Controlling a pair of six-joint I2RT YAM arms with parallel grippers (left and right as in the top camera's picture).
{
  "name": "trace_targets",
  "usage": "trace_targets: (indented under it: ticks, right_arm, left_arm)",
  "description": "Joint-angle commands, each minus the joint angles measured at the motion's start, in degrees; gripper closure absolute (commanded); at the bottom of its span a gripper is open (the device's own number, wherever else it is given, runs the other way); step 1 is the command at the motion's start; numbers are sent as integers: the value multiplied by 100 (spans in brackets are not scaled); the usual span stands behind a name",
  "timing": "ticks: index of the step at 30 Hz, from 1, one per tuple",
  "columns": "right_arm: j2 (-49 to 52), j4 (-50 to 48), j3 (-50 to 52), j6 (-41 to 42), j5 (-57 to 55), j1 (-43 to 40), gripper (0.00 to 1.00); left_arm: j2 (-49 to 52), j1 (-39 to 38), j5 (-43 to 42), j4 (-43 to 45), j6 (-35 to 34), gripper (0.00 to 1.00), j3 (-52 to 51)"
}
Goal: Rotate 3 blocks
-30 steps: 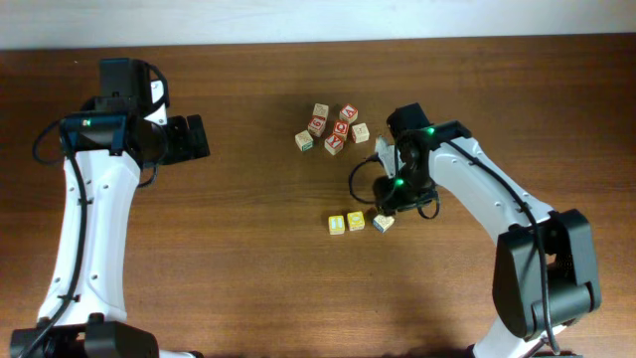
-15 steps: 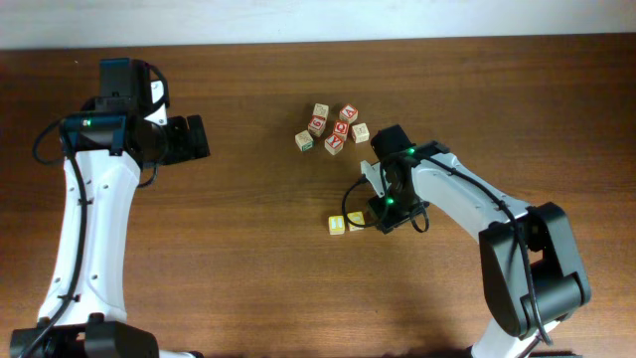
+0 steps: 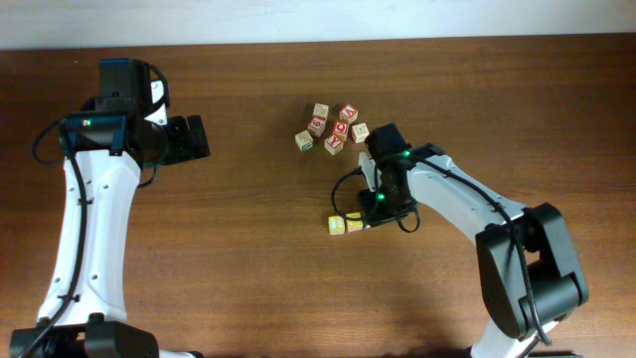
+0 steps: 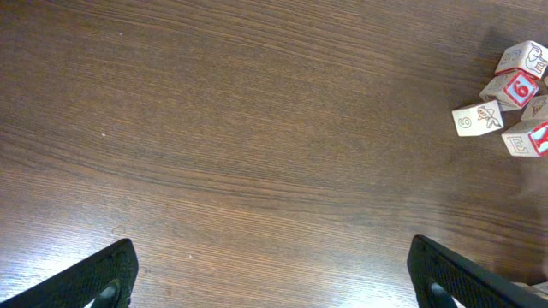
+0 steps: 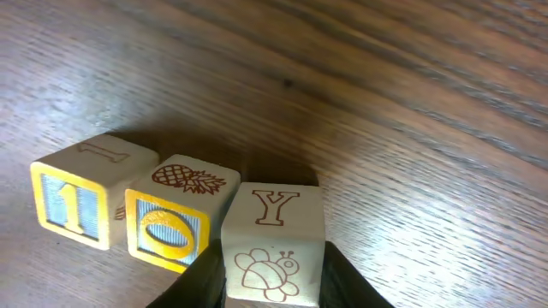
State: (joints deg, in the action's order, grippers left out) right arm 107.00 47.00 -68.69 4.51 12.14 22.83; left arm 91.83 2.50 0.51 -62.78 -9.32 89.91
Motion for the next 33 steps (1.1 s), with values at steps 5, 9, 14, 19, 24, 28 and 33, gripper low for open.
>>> trace_targets:
  ticks: [5,9,14,19,24,28,33]
  right_arm:
    - [37,-4,24,26,59,50,50]
    - [-50,693,-496,50,98,39,50]
    - [-66,737,-1174,820,118,79,69]
    - [291,264,-1156,2564,-839,678,96]
    - [706,264,-1158,2645,-811,673,96]
    - [706,310,-1158,2640,-745,673,96]
    - [706,326,-1158,2577,-658,673,96]
  left_arm:
    - [11,28,37,11,-70,1,94]
    - [11,28,37,11,-70,1,94]
    - [11,28,37,11,-70,1,94]
    - [11,28,37,11,-70,1,94]
    - [11,28,37,11,-72,1,94]
    - [11,28,37,11,-70,1,94]
    - [11,28,37,11,-72,1,94]
